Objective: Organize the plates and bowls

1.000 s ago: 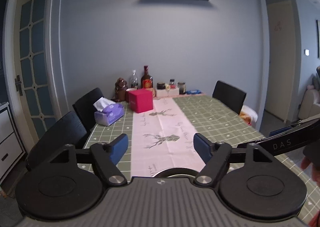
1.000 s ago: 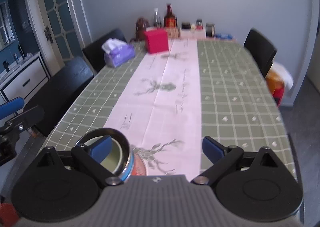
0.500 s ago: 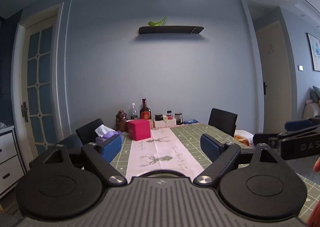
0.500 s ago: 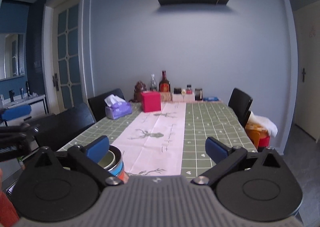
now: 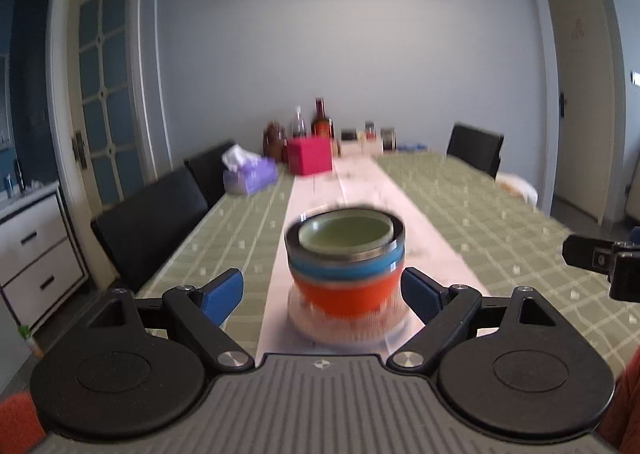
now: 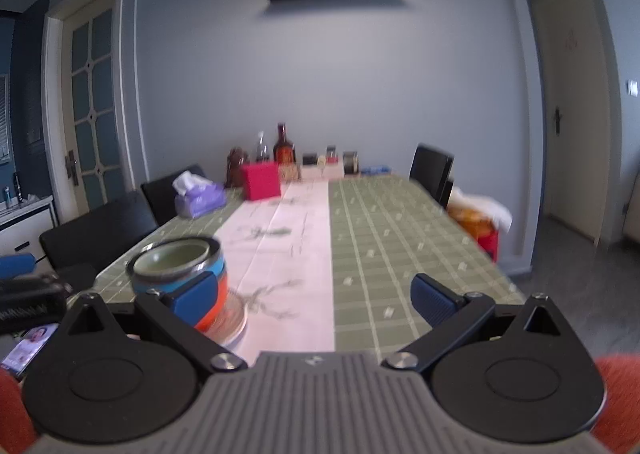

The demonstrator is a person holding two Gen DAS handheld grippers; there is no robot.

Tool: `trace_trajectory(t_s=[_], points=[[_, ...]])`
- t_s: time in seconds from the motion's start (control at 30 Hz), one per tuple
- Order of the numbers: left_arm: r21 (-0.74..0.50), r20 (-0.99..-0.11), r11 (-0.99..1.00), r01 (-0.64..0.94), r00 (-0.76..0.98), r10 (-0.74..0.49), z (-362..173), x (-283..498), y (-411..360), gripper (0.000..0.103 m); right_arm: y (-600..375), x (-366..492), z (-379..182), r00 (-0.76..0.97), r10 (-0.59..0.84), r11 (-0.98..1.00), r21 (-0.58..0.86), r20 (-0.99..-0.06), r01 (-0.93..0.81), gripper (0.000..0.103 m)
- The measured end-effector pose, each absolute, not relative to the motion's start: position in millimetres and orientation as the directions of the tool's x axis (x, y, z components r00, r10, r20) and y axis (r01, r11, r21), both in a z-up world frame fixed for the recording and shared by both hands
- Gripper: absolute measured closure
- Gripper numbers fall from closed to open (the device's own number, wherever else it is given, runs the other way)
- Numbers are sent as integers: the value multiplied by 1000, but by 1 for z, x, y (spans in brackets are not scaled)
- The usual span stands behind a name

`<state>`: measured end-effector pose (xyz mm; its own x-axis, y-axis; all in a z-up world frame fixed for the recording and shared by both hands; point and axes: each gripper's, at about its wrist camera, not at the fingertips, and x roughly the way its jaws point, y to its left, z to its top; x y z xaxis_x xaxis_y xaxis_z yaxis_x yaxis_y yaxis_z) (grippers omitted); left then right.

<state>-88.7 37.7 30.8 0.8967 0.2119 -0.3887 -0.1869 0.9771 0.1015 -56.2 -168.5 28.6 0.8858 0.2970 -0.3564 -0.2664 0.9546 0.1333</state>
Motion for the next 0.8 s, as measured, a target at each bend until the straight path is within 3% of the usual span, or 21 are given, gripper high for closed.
trace_trajectory(t_s=[0.37, 0.8], points=[[90, -503, 981, -172, 842, 194, 14, -104, 28, 0, -155, -66, 13, 811, 295, 952, 81, -505, -296, 3], [76, -517, 982, -172, 836, 187, 14, -105, 27, 0, -149, -74, 17, 804, 295, 950, 71, -515, -303, 3]])
